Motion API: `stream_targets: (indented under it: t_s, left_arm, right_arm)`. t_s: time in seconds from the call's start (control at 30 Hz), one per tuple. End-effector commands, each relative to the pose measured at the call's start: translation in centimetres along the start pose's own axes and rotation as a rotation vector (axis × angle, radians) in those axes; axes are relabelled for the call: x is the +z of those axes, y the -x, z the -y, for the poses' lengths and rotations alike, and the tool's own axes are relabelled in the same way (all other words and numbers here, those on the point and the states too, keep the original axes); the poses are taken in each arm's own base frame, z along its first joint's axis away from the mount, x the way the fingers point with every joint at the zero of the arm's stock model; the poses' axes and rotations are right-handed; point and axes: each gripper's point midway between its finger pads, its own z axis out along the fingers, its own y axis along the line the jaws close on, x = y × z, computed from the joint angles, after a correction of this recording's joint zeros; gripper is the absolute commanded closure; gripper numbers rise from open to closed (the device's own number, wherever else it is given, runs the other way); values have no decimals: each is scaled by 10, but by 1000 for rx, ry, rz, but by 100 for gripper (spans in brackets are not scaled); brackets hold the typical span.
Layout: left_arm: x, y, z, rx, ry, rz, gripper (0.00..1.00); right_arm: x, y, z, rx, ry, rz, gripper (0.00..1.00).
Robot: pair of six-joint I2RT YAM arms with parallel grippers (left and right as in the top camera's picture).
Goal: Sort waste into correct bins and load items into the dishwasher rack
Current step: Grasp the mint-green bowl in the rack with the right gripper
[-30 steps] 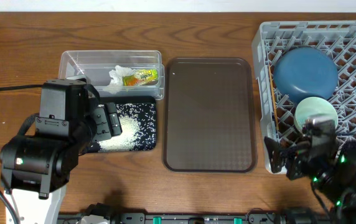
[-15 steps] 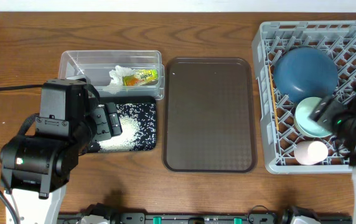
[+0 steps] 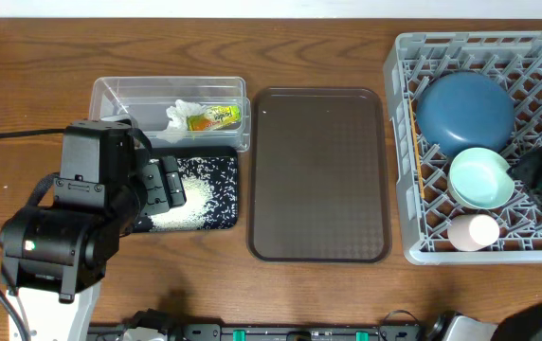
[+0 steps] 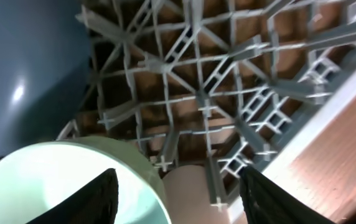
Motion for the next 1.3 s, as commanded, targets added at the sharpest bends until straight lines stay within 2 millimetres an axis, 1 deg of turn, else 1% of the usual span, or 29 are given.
stream_targets:
  t_s: [0.0, 0.03, 0.13, 0.17, 0.23, 0.33, 0.43, 0.47, 0.5, 0.57, 0.6, 0.7, 0.77, 0.83, 0.9, 1.0, 1.1, 1.17, 1.27]
  left_arm:
    - [-2, 2, -3, -7, 10, 9, 9]
    - [-2, 2, -3, -7, 10, 9, 9]
    - [-2, 2, -3, -7, 10, 9, 9]
    - [-2, 2, -3, -7, 10, 9, 9]
    - [-2, 2, -3, -7, 10, 9, 9]
    - [-2, 2, -3, -7, 10, 9, 9]
    - [-2, 2, -3, -7, 10, 9, 8]
    - [-2, 2, -3, -7, 10, 9, 9]
    - [-2, 2, -3, -7, 10, 9, 9]
    - [-2, 2, -3, -7, 10, 9, 8]
    - [-2, 2, -3, -7, 10, 9, 8]
    - [-2, 2, -3, -7, 10, 9, 8]
    - [-2, 2, -3, -7, 10, 9, 8]
    - [-2, 2, -3, -7, 10, 9, 8]
    - [-2, 2, -3, -7, 10, 9, 8]
    - [-2, 2, -3, -7, 10, 9, 8]
    - [-2, 2, -3, -7, 10, 9, 8]
    - [-2, 2, -3, -7, 10, 9, 8]
    - [-2, 2, -3, -7, 10, 9, 8]
  right_arm:
    - [-3, -2, -10, -47, 60, -24, 39]
    - [-3, -3, -9, -47, 58, -28, 43]
    - [-3, -4, -7, -46, 47, -32, 61]
    - [-2, -5, -7, -43, 45, -36, 63]
    - [1, -8, -5, -43, 42, -47, 64]
    - [11, -20, -1, -43, 26, -84, 61]
    - [19, -24, 1, -35, 25, -87, 62]
    - [20, -23, 0, -36, 30, -82, 66]
    - [20, -21, -1, -36, 34, -76, 77]
    - [15, -15, -4, -36, 45, -52, 93]
    - [10, -11, -6, -36, 51, -36, 99]
    - [-10, 4, -13, -38, 87, 33, 99]
    - [-30, 13, -21, -61, 127, 92, 99]
    - [-54, 21, -32, -100, 171, 173, 99]
    - [-76, 26, -44, -144, 214, 252, 99]
    - [-107, 27, -58, -208, 242, 374, 99]
    - [-128, 24, -66, -305, 179, 487, 99]
    - [-139, 20, -70, -381, 96, 561, 99]
    - [-150, 9, -84, -459, -7, 643, 99]
